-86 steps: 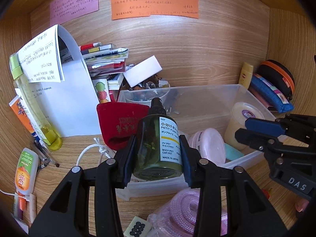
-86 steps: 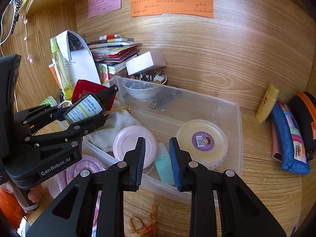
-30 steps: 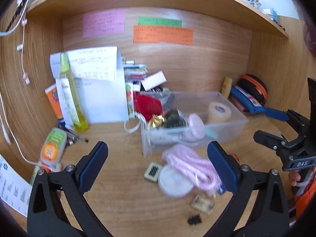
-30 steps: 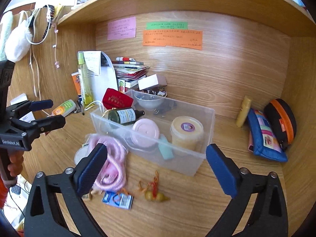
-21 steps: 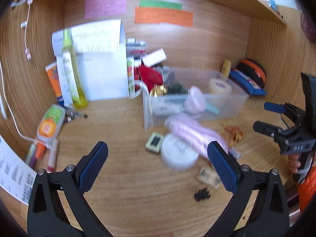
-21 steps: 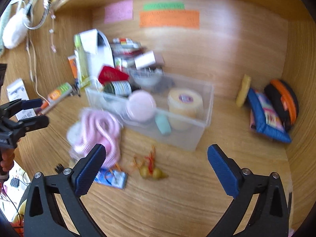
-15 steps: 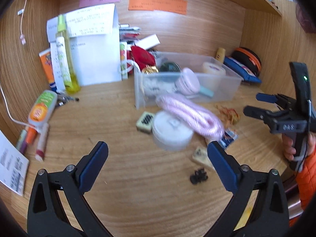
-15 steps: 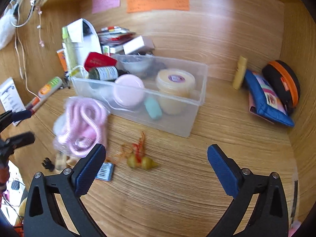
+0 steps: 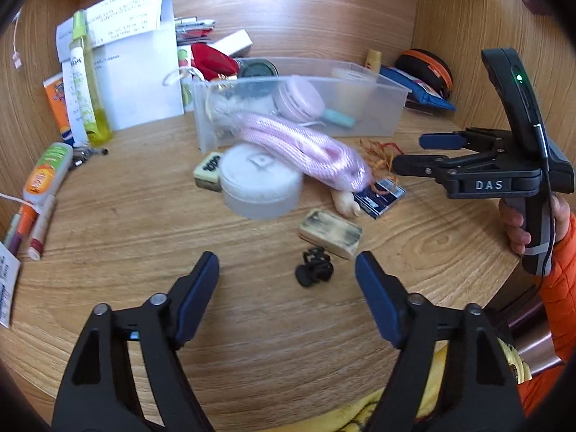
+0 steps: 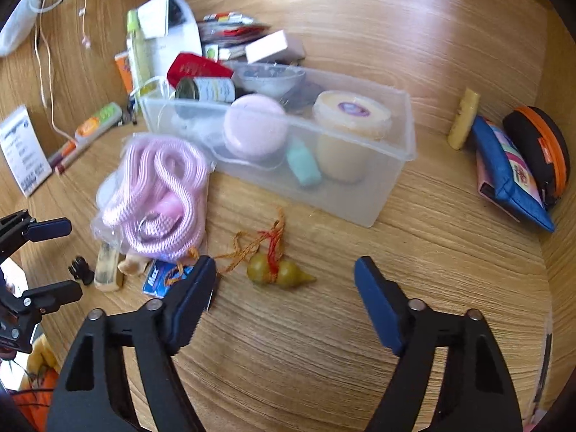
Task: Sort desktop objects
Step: 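Grasp the black hair clip with the left tool while the right grasps the green gourd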
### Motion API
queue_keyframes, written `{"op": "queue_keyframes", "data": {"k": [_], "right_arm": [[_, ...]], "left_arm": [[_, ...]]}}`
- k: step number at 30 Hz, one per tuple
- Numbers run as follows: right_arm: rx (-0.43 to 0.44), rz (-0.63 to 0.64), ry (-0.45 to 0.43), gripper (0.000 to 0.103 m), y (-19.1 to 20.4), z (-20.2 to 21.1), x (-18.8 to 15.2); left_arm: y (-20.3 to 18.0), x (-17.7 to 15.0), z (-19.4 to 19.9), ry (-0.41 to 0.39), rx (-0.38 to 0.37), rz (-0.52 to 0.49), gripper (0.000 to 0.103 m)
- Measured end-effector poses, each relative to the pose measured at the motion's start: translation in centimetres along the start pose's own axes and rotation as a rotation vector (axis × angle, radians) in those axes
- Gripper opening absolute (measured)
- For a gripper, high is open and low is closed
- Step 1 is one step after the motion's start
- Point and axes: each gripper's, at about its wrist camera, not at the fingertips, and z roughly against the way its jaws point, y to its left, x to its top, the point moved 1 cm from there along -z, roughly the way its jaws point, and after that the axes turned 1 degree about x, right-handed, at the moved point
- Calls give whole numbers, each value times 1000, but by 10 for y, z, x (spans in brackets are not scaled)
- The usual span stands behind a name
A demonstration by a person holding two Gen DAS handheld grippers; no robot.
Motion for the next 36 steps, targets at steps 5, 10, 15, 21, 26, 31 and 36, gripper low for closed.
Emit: {"op": "queue_keyframes", "data": {"k": [5,10,15,21,26,31,36], "right_arm": [[1,2,42,59,0,-6,-1],[20,-9,79,50,-4,-13,-1],[27,-8,80,42,-7,-13,0],[40,-12,75,39,-6,-14,-1],[43,-29,54,39,-7,-12,-1],[54,-64,6,39,-12,-3,1],[56,-100,-46,39,-19,7,5]], "left_arm": [[-4,-1,-3,-4,13,-10,60],[-8,-1,-4,-19,17,-23,49],[-11,-2,-2,-25,11,-36,35],[-14,-3,-2,-34,37,-60,19],[-10,-1,0,-43,51,-49,16],[0,8,12,-82,79,-28,16],[9,19,21,-115,108,-9,16]]}}
